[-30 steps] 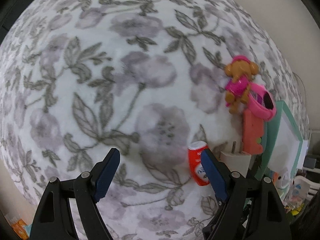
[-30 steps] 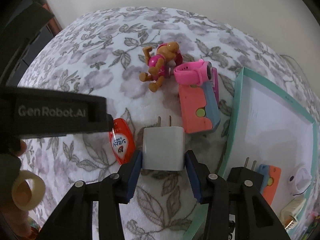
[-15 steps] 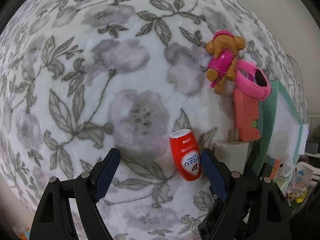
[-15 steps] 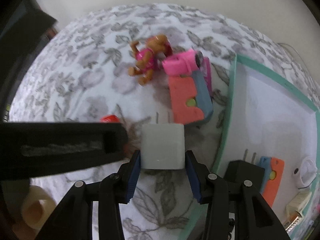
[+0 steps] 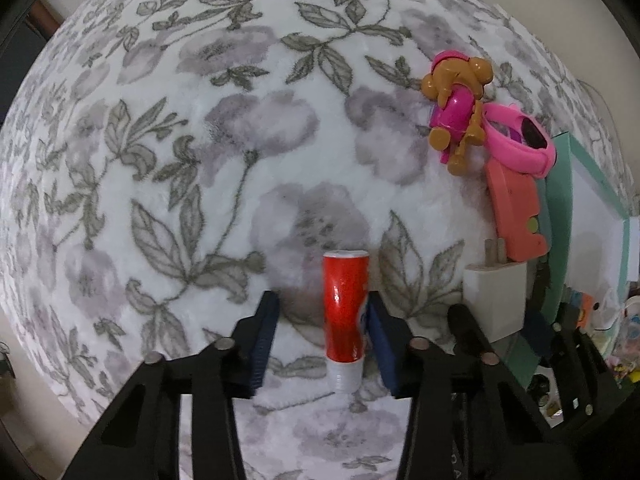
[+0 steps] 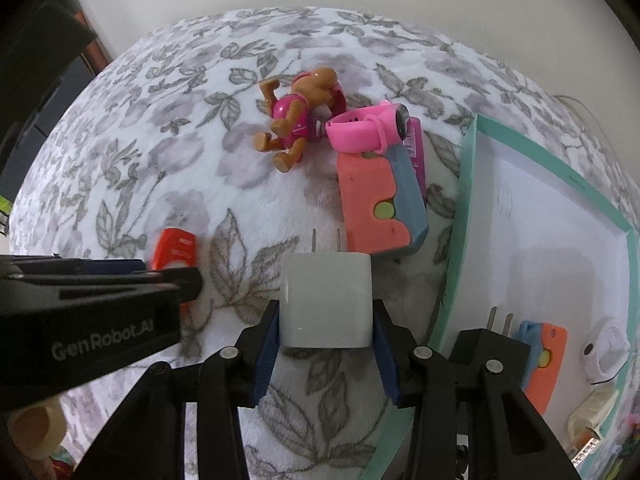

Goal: Organize rigid objects
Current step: 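Carry charger cube and red bottle into the tray and open both tools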

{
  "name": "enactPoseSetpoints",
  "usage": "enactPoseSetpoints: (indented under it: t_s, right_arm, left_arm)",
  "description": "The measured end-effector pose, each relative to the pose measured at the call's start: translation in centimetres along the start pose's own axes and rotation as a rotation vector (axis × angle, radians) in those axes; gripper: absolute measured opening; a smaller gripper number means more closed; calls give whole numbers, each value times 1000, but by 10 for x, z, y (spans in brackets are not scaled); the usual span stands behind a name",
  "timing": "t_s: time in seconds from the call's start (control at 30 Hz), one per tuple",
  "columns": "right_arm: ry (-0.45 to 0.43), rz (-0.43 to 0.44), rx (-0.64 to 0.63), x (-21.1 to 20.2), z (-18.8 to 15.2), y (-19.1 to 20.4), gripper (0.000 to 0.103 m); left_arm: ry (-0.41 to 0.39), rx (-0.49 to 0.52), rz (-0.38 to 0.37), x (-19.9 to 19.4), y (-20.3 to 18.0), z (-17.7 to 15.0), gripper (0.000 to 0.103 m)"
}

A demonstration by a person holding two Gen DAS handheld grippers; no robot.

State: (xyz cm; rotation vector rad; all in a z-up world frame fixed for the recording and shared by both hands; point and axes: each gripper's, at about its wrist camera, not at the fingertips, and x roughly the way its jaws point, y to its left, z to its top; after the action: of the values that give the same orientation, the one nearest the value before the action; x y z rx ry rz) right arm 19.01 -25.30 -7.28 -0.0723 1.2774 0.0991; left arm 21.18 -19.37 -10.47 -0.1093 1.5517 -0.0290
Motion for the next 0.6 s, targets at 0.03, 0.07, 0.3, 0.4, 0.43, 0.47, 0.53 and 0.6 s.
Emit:
enactPoseSetpoints:
  t_s: [0.03,0.07,0.3,0.4,0.43,0.47,0.53,0.6]
  right_arm:
    - [-6,-3,0,0,0,1,47]
    - [-9,-2,3,0,0,1,47]
    - [-38,-13,1,2,0,3,47]
    - [-49,-6,4,1,-1,1,47]
    - [-54,-6,7,1,-2,2,47]
    - [-57,-8,5,0,-2,2,46]
    - [-59,-11,1,-1,-4,1,45]
    - [-58,-9,2,-1,-5,1,45]
  left_arm:
    - [-2,1,1,-2,1,-1,42]
    - [-3,2,1,-2,0,-1,42]
    - [-28,16,28,-8,6,2,28]
    - [-29,13,24,-13,13,2,27]
    - [-29,13,25,-14,15,3,26]
    - [-31,14,27,-15,16,3,26]
    - [-33,16,29,-17,20,5,26]
    - [-35,16,30,-12,23,7,21]
